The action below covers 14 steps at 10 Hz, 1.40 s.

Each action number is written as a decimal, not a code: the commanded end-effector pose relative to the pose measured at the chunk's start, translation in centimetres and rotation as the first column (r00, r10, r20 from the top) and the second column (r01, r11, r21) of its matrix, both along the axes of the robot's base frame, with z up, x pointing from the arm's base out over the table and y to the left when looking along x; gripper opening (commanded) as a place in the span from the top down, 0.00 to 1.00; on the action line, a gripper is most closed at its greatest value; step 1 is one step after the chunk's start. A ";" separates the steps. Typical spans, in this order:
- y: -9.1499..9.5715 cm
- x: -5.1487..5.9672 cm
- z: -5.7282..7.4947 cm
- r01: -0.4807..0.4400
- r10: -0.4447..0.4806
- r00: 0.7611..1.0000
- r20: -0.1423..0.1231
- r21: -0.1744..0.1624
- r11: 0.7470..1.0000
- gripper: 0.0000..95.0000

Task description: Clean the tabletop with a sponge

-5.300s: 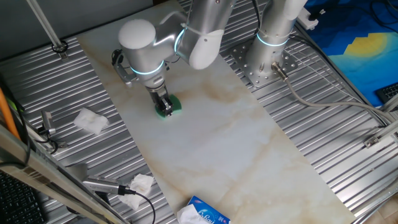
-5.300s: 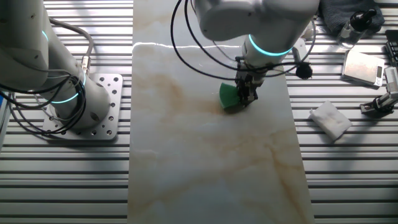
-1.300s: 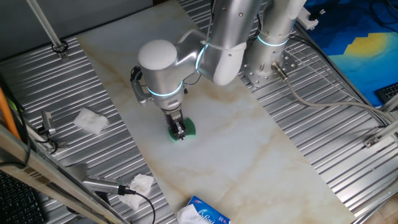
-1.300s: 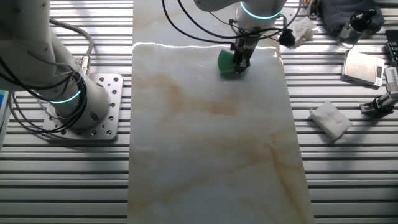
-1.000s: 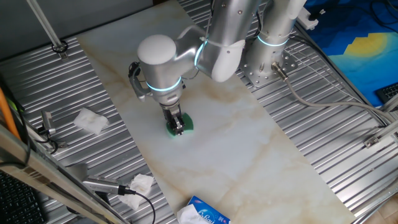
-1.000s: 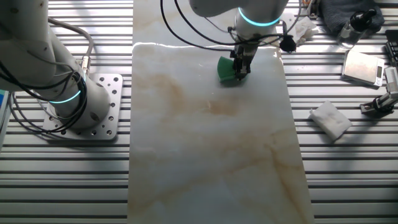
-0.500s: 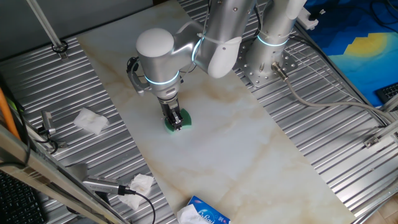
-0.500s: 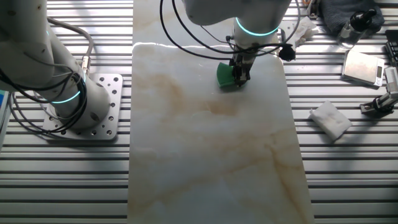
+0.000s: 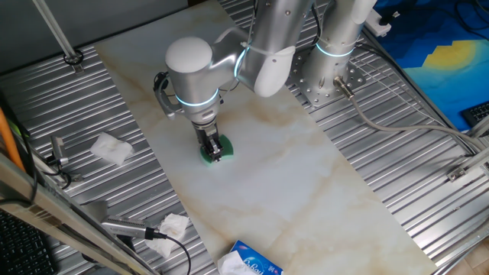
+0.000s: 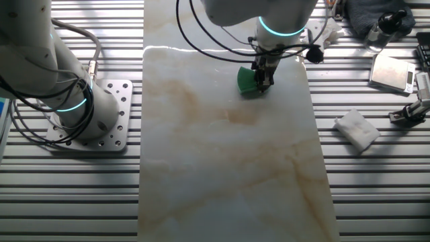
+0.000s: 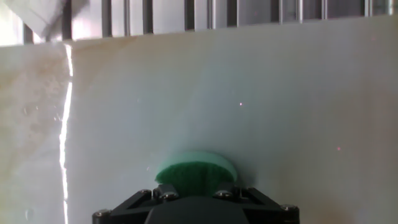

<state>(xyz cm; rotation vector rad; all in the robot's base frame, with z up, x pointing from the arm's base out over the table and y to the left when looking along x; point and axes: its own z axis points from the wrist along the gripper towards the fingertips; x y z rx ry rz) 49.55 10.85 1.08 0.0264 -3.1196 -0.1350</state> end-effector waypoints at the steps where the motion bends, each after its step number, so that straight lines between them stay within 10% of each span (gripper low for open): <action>1: 0.1 0.7 -0.4 0.003 -0.003 1.000 0.008 -0.003 1.000 0.60; 14: 1.2 3.4 0.3 0.005 -0.005 1.000 0.000 -0.009 1.000 0.60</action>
